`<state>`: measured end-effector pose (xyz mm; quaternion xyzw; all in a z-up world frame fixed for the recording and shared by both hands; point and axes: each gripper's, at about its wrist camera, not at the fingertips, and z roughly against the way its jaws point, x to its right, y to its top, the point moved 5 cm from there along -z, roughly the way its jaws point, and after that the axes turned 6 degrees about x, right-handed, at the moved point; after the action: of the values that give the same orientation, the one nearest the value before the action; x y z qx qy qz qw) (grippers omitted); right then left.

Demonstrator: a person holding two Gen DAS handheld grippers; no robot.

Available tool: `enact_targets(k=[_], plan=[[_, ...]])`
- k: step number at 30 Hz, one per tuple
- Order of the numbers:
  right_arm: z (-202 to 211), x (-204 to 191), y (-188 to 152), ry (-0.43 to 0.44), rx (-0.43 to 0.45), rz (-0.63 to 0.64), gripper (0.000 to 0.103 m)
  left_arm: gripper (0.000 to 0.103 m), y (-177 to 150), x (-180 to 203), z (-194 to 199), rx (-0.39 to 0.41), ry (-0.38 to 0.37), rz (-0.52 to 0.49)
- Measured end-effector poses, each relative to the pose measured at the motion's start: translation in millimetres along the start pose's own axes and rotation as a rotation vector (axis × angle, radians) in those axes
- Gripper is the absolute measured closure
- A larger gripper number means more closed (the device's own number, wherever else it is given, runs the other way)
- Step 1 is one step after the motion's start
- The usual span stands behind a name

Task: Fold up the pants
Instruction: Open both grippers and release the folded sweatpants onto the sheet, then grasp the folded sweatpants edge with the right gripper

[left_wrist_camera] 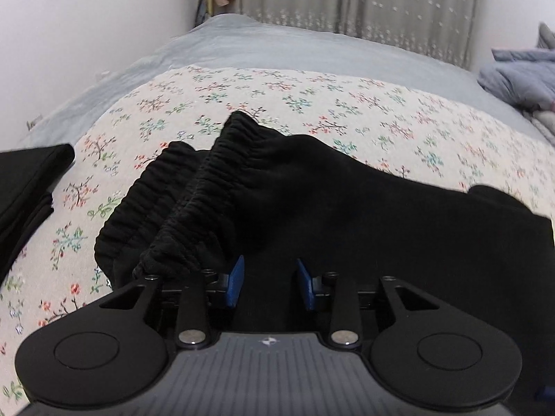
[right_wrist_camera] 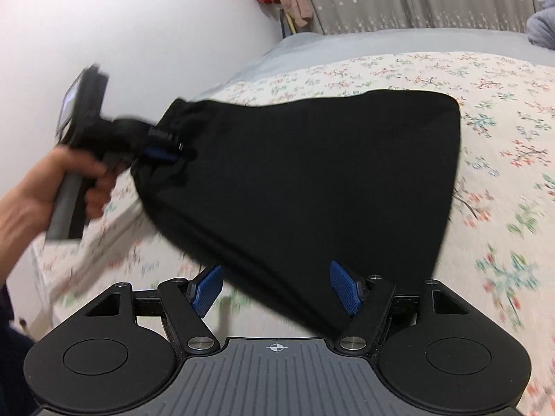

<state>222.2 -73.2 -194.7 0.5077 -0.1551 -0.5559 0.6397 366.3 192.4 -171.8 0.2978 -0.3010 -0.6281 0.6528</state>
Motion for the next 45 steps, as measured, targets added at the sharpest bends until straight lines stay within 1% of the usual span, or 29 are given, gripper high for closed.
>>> enact_targets(k=[3,5,7,8,9,11,13,14,16,19,21,23,24,25,26,27,29,32,34,35,39,42,45], plan=[[10,-10,-8,-0.032,-0.019,0.100,0.034,0.058,-1,0,0,-0.004,0.010,0.020],[11,-12,-15,-0.047,-0.023,0.138,0.034,0.059,-2,2,-2,-0.005,0.021,0.024],[17,-12,-16,-0.037,-0.027,0.136,0.034,0.059,-4,5,-1,-0.003,0.036,0.009],[21,-12,-16,-0.018,-0.028,0.124,0.033,0.059,-4,8,1,-0.003,0.042,0.005],[27,-10,-17,0.012,-0.039,0.103,0.033,0.057,-5,10,4,-0.004,0.049,0.006],[37,-2,-20,0.037,-0.060,0.056,0.033,0.054,-5,18,14,0.008,0.040,0.003],[45,13,-17,0.027,-0.047,0.003,0.035,0.054,-6,32,25,0.039,0.000,-0.023],[47,20,-15,0.047,-0.032,-0.039,0.035,0.054,-8,42,32,0.051,-0.031,-0.041],[50,33,-11,0.105,0.006,-0.164,0.034,0.053,-14,65,43,0.063,-0.110,-0.067],[57,42,-8,0.177,0.041,-0.269,0.033,0.052,-26,99,54,0.049,-0.227,-0.078],[63,51,-5,0.190,0.060,-0.314,0.033,0.052,-37,119,55,0.016,-0.280,-0.097],[67,63,-2,0.154,0.087,-0.362,0.033,0.052,-48,135,52,-0.029,-0.304,-0.132],[67,70,-2,0.111,0.101,-0.389,0.032,0.052,-54,141,48,-0.061,-0.301,-0.155],[66,77,-3,0.069,0.109,-0.421,0.031,0.052,-60,144,42,-0.097,-0.282,-0.174],[62,83,-7,0.043,0.115,-0.464,0.031,0.052,-61,146,39,-0.101,-0.272,-0.185],[57,86,-10,0.045,0.121,-0.511,0.031,0.051,-61,147,39,-0.097,-0.271,-0.191],[44,89,-21,0.078,0.138,-0.620,0.032,0.051,-60,146,39,-0.109,-0.274,-0.171],[36,88,-27,0.103,0.191,-0.690,0.035,0.051,-61,145,39,-0.116,-0.279,-0.156],[30,85,-27,0.122,0.185,-0.731,0.039,0.051,-62,148,40,-0.115,-0.277,-0.165],[27,83,-26,0.125,0.182,-0.747,0.039,0.051,-63,147,39,-0.115,-0.277,-0.168],[25,80,-27,0.077,0.212,-0.770,0.041,0.051,-61,143,36,-0.120,-0.281,-0.167],[25,75,-29,0.039,0.234,-0.765,0.041,0.051,-61,143,36,-0.120,-0.287,-0.171],[21,73,-29,0.023,0.251,-0.783,0.040,0.051,-61,142,35,-0.121,-0.293,-0.166]])
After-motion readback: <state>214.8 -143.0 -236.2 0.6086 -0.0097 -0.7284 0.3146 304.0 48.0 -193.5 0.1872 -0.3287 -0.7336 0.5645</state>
